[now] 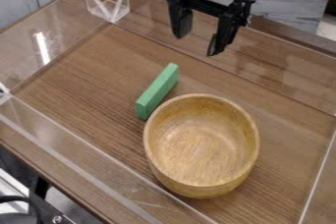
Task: Put the green block in the brown bowl
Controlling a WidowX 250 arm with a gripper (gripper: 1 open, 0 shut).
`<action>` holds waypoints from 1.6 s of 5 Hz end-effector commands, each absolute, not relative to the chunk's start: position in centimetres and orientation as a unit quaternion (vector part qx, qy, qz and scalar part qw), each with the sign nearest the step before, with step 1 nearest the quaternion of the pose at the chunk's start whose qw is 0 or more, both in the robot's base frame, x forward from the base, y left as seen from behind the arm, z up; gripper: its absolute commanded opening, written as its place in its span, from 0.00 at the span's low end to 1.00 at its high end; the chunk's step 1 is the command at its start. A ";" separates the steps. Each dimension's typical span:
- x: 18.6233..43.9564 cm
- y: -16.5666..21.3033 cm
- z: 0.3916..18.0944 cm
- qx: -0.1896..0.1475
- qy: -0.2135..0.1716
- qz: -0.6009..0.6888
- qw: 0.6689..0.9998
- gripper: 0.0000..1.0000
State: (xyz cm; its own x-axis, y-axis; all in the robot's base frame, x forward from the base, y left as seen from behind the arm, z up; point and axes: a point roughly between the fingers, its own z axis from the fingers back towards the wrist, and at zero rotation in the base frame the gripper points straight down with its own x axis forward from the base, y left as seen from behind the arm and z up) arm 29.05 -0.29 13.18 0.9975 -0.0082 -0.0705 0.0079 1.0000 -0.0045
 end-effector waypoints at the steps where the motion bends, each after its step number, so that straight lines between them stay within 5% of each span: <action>1: 28.8 0.8 12.4 -0.004 0.033 0.000 0.999 1.00; 8: 27.6 4.7 7.2 -0.017 -0.013 -0.007 1.000 1.00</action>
